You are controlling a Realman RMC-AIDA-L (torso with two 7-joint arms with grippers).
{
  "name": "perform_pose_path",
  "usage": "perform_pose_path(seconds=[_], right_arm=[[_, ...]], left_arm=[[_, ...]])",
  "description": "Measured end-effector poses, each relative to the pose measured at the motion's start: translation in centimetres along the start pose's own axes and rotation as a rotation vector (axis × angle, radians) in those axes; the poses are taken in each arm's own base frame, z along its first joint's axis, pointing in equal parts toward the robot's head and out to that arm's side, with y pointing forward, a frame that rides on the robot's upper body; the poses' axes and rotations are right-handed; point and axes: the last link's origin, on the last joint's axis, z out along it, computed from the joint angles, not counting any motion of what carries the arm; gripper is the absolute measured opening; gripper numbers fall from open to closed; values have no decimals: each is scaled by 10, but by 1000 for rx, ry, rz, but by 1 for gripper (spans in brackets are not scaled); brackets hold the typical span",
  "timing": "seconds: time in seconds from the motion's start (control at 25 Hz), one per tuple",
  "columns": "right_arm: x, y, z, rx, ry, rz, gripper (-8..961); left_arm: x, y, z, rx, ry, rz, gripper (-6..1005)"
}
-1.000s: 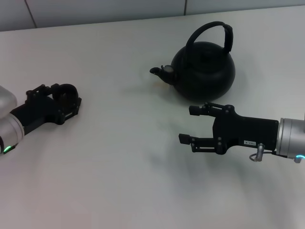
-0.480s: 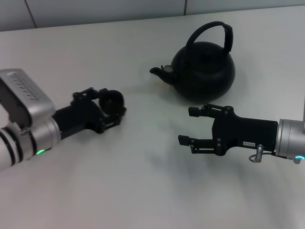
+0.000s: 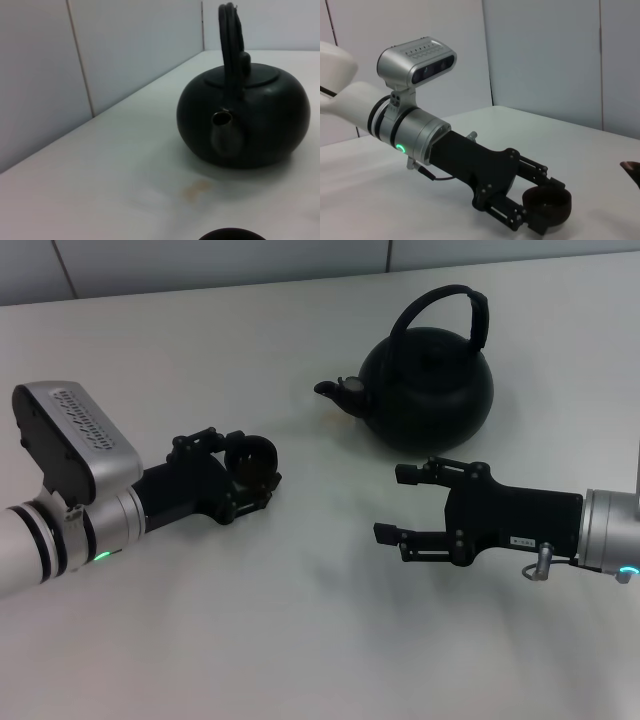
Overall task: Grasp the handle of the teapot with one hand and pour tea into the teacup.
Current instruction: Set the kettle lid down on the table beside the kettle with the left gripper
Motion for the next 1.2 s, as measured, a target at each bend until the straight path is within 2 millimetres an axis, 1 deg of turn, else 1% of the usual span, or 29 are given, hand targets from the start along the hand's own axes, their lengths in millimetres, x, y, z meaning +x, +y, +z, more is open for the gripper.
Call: perform_pose_path(seconds=[0.68,0.88,1.2], right_arm=[[-1,0,1,-3,1,-3,823],[-1,0,1,-3,2,-3,823],[1,0,0,-1,4,1,823]], left_arm=[[-2,1,1,-5,-17,-1,719],[-2,2,2,-7,-18,-5,793],[0,1,-3,-10,-1,-14,794]])
